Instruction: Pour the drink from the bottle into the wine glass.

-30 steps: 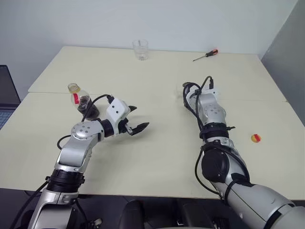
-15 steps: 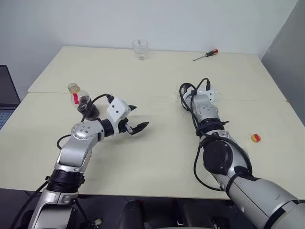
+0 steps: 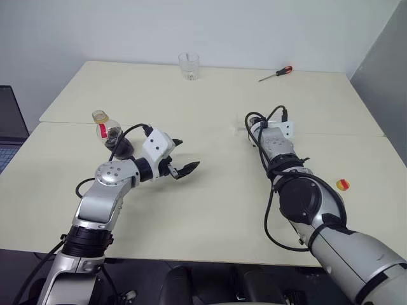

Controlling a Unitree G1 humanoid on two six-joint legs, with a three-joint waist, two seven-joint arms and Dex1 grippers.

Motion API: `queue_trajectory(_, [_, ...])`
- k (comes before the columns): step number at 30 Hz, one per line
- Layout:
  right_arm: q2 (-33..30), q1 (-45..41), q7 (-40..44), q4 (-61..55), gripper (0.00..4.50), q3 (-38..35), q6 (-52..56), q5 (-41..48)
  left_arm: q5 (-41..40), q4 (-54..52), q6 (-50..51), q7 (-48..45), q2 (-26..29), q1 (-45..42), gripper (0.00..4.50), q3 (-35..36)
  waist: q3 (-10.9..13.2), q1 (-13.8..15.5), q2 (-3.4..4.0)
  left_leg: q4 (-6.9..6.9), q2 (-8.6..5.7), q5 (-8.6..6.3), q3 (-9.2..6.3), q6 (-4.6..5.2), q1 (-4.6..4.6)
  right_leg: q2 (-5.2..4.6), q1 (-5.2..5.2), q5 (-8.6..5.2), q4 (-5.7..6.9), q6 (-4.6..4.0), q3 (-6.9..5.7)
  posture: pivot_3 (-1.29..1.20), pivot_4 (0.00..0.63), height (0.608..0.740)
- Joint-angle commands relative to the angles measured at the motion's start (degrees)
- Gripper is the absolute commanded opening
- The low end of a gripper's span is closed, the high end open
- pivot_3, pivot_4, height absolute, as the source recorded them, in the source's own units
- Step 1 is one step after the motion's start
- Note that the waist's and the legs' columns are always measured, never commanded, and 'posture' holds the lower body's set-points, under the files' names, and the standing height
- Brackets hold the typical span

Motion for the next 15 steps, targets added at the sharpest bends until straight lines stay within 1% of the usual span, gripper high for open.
queue_trajectory(1, [-0.8, -2.3, 1.1, 0.4, 1.5, -0.5, -1.0, -0.9, -0.4, -2.8, 0.0, 0.3, 0.1, -0.6, 4.5, 1.0, 0.0, 0.0, 0.0, -0.01, 0.01, 0.0, 0.0, 0.0, 0.0, 0.0, 0.0, 0.0, 0.0, 0.0, -0.01, 0.0, 0.15, 0.74])
queue_trajectory(5, [-0.8, -2.5, 1.3, 0.8, 0.2, -0.8, -1.1, -1.4, -0.4, -3.3, 0.1, 0.3, 0.4, -0.2, 4.5, 1.3, 0.0, 0.0, 0.0, -0.01, 0.0, 0.0, 0.0, 0.0, 0.0, 0.0, 0.0, 0.0, 0.0, 0.0, 0.0, 0.0, 0.15, 0.74])
queue_trajectory(14, [-1.1, -2.8, 1.5, 0.3, 0.17, -0.6, -0.8, -1.9, -0.4, -3.9, 0.4, 0.5, 0.6, 0.2, 4.5, 1.6, 0.0, 0.0, 0.01, 0.0, 0.0, 0.0, 0.0, 0.0, 0.01, -0.02, 0.01, 0.0, 0.01, 0.0, -0.01, 0.0, 0.15, 0.74])
queue_trajectory(15, [-1.3, -3.1, 2.4, -0.5, 0.17, 0.4, -0.5, -2.8, -0.3, -3.9, 0.3, 0.6, 0.5, 0.2, 4.5, 1.7, 0.0, 0.0, 0.0, 0.0, 0.0, 0.0, 0.0, 0.0, 0.01, -0.01, 0.01, 0.0, 0.01, 0.0, -0.01, 0.0, 0.15, 0.74])
